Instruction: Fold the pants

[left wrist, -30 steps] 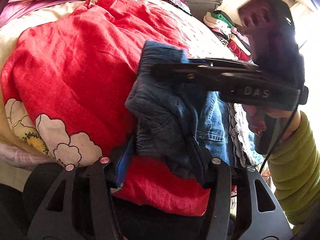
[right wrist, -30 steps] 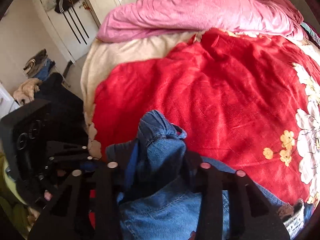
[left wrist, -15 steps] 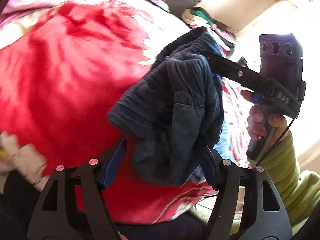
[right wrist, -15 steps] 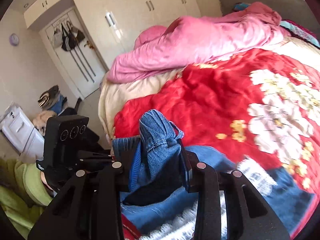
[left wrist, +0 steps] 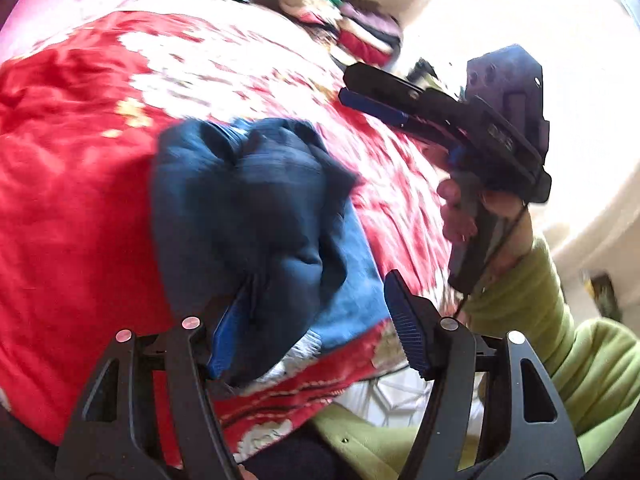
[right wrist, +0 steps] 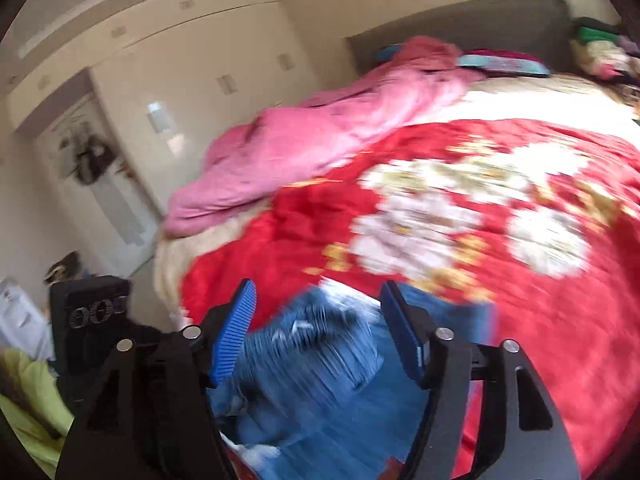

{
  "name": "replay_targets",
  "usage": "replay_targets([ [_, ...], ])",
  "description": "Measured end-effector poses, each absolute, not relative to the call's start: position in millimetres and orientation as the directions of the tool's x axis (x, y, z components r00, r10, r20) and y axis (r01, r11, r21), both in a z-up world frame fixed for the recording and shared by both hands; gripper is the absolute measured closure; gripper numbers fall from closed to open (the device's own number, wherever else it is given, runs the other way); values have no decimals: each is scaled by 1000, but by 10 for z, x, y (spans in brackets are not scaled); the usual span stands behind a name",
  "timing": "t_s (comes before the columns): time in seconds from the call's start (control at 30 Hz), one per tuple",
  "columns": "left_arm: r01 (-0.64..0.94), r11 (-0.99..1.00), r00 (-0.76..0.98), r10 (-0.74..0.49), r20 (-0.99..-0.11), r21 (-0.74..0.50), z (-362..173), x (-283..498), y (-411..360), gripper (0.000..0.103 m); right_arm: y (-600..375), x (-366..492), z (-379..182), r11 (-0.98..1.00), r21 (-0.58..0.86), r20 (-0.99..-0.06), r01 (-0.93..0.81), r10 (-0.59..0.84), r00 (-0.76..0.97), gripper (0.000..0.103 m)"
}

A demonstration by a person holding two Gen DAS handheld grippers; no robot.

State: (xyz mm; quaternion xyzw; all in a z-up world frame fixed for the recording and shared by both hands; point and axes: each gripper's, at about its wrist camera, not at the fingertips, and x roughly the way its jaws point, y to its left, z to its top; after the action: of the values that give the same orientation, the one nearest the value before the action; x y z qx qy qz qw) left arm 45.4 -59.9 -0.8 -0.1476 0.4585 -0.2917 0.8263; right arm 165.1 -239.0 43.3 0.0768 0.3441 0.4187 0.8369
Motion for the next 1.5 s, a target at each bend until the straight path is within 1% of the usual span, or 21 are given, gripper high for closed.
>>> replay_targets([
  [0.07, 375, 785, 366, -615, -699, -494, -81, 421, -754, 42, -2525, 1593, 339, 684, 408, -551, -605, 713, 434, 36],
  [0.13, 386, 799, 339, -588, -734, -462, -174, 424, -878, 38, -2591, 1525, 254, 695, 415, -572, -587, 701, 425, 36],
  [0.2, 389, 817, 343, -558, -756, -426, -215, 457, -901, 37, -2590, 1486, 178, 694, 417, -585, -587, 699, 411, 32],
  [0.3, 377, 814, 342, -565, -750, -442, -215, 442, -889, 37, -2500, 1481, 4, 697, 416, -620, -585, 687, 378, 32],
  [0.4, 368, 812, 347, -571, -744, -452, -233, 434, -832, 37, -2419, 1587, -233, 783, 351, -709, -513, 581, 400, 33],
  [0.43, 366, 811, 354, -574, -738, -456, -224, 428, -809, 37, -2446, 1624, -289, 798, 355, -720, -487, 565, 402, 33],
  [0.5, 361, 815, 369, -572, -732, -454, -183, 389, -755, 37, -2492, 1653, -362, 800, 399, -716, -448, 578, 393, 33],
  [0.57, 350, 822, 388, -564, -729, -450, -132, 380, -737, 36, -2488, 1612, -329, 802, 390, -710, -453, 575, 406, 33],
  [0.7, 334, 839, 424, -541, -727, -430, -56, 377, -662, 34, -2576, 1484, -120, 795, 395, -661, -460, 594, 459, 32],
  [0.73, 329, 842, 431, -537, -725, -428, -38, 376, -636, 34, -2597, 1444, -65, 802, 382, -656, -460, 585, 477, 31],
  [0.77, 324, 844, 437, -534, -724, -427, -19, 371, -616, 34, -2615, 1402, -16, 807, 368, -652, -462, 578, 491, 27],
  [0.87, 316, 852, 458, -522, -720, -416, 32, 356, -570, 33, -2663, 1228, 121, 813, 332, -636, -478, 567, 523, 25],
  [1.0, 302, 864, 482, -503, -717, -403, 92, 344, -519, 29, -2694, 1021, 271, 825, 259, -627, -503, 540, 562, 20],
  [1.13, 288, 877, 504, -480, -718, -385, 151, 321, -481, 23, -2697, 815, 369, 830, 190, -621, -524, 515, 590, 20],
  [1.27, 277, 884, 517, -467, -717, -377, 196, 292, -451, 20, -2693, 625, 412, 820, 141, -621, -554, 509, 596, 20],
  [1.3, 274, 887, 518, -462, -720, -372, 193, 307, -453, 18, -2686, 579, 412, 817, 127, -621, -562, 507, 598, 20],
  [1.5, 254, 898, 525, -440, -729, -359, 174, 345, -422, 17, -2578, 326, 340, 780, 84, -634, -620, 522, 571, 20],
])
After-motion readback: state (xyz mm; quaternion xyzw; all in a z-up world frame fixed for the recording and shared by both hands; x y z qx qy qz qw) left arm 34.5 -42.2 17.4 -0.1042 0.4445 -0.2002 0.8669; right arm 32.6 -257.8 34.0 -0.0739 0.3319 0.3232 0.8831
